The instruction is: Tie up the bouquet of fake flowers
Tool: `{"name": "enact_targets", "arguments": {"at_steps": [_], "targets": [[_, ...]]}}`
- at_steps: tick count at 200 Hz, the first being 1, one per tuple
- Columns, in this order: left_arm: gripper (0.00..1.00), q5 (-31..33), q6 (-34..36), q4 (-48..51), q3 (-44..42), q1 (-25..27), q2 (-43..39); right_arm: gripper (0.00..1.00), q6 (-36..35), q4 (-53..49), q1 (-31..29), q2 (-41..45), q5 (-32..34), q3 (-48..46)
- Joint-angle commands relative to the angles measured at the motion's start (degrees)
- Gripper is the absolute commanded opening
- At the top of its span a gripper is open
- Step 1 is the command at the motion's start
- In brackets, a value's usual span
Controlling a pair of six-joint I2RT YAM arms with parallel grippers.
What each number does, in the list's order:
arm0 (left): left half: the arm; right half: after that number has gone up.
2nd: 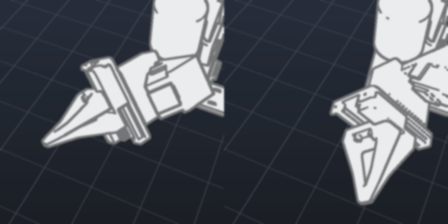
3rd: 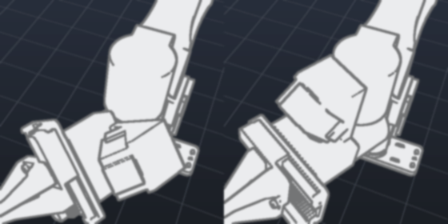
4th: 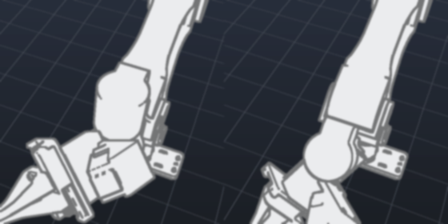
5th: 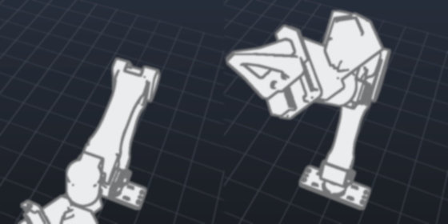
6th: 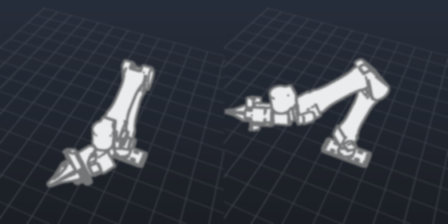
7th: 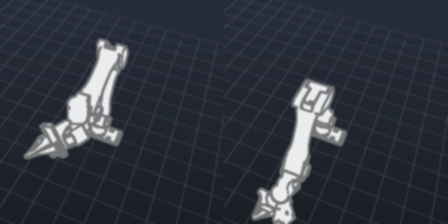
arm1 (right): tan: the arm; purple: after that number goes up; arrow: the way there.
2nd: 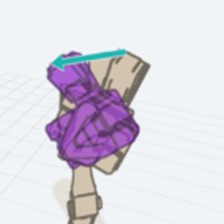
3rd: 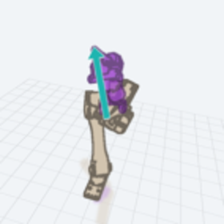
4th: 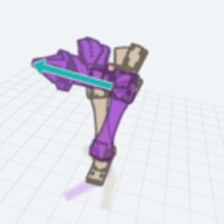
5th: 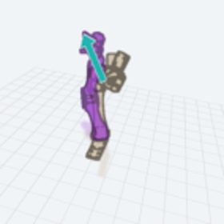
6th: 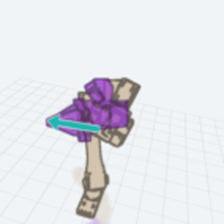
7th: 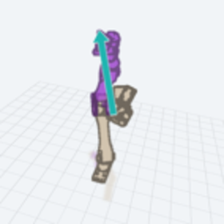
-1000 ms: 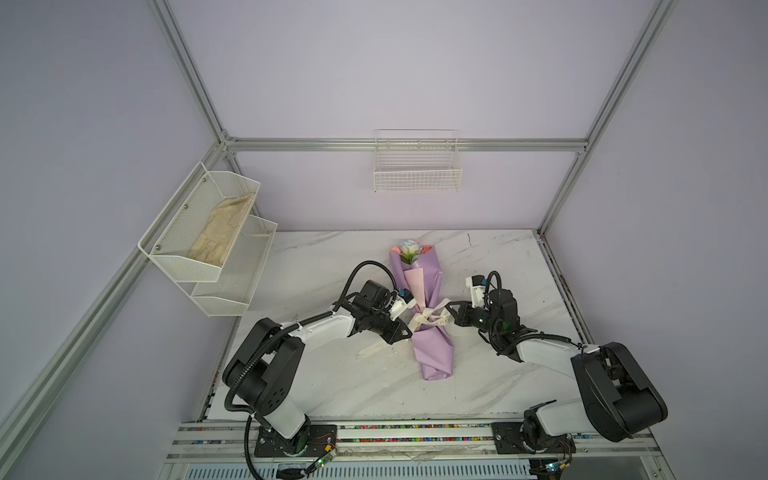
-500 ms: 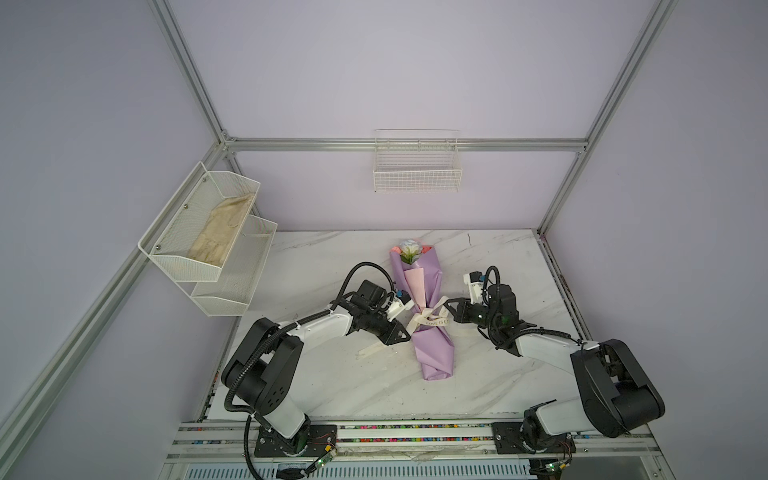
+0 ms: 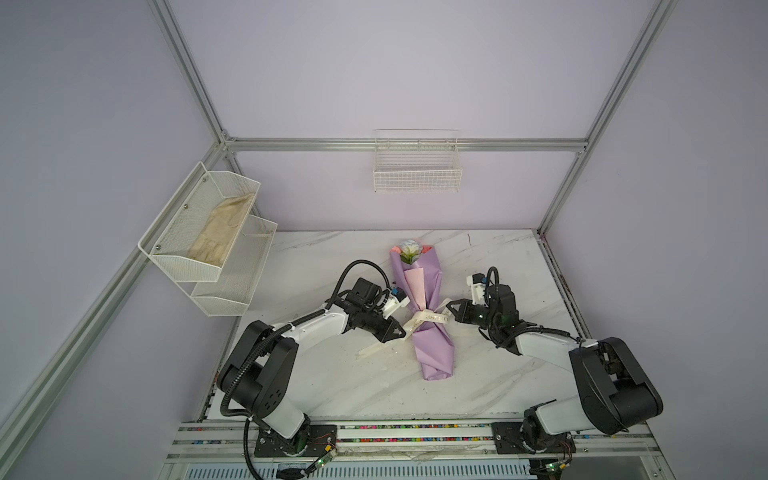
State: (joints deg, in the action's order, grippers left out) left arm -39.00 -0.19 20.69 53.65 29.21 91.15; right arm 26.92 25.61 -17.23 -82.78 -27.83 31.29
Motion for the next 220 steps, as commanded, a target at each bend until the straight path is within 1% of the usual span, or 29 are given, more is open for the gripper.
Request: {"name": "enact_targets", "arguments": {"at_steps": [1, 18, 42, 60, 85, 107, 142, 163, 196, 220], "targets": [[0.0, -0.57, -0.42, 0.01, 0.78, -0.89, -1.52, 0.0, 1.39, -1.7, 1.68, 0.44, 1.57, 0.55], [0.0, -0.45, -1.04, 0.04, 0.58, -1.25, -1.11, 0.0, 0.65, -2.11, 2.28, -0.41, 0.78, 0.43], [0.0, -0.4, -2.49, -0.47, 0.28, -2.25, -0.85, 0.0, -0.02, -3.2, 2.45, -1.73, 1.66, 0.65], [0.0, -2.04, -3.73, -1.55, -0.03, -3.39, -0.84, 0.0, -0.3, -3.79, 2.62, -2.54, 2.76, 0.63], [0.0, -4.73, -4.47, -2.33, 0.31, -4.37, -0.46, 0.0, -1.69, -4.18, 2.64, -3.65, 2.49, 0.7], [0.0, -5.97, -5.75, -2.47, 0.6, -5.58, 0.57, 0.0, -1.93, -5.87, 2.63, -4.25, 5.22, 0.77], [0.0, -9.3, -8.63, -3.87, 0.28, -7.89, 2.1, 0.0, -2.23, -7.53, 2.69, -4.37, 6.87, 1.14], [0.0, -8.26, -8.95, -3.53, -0.03, -8.54, 1.97, 0.0, -1.02, -7.87, 2.66, -3.05, 9.35, 0.71], [0.0, -5.52, -9.04, -3.06, -0.91, -9.48, 1.32, 0.0, 0.32, -7.68, 3.3, -2.73, 8.47, 1.09], [0.0, -5.59, -8.87, -2.93, -0.61, -9.48, 1.93, 0.0, 2.08, -8.03, 3.59, -3.93, 8.8, 1.84]]}}
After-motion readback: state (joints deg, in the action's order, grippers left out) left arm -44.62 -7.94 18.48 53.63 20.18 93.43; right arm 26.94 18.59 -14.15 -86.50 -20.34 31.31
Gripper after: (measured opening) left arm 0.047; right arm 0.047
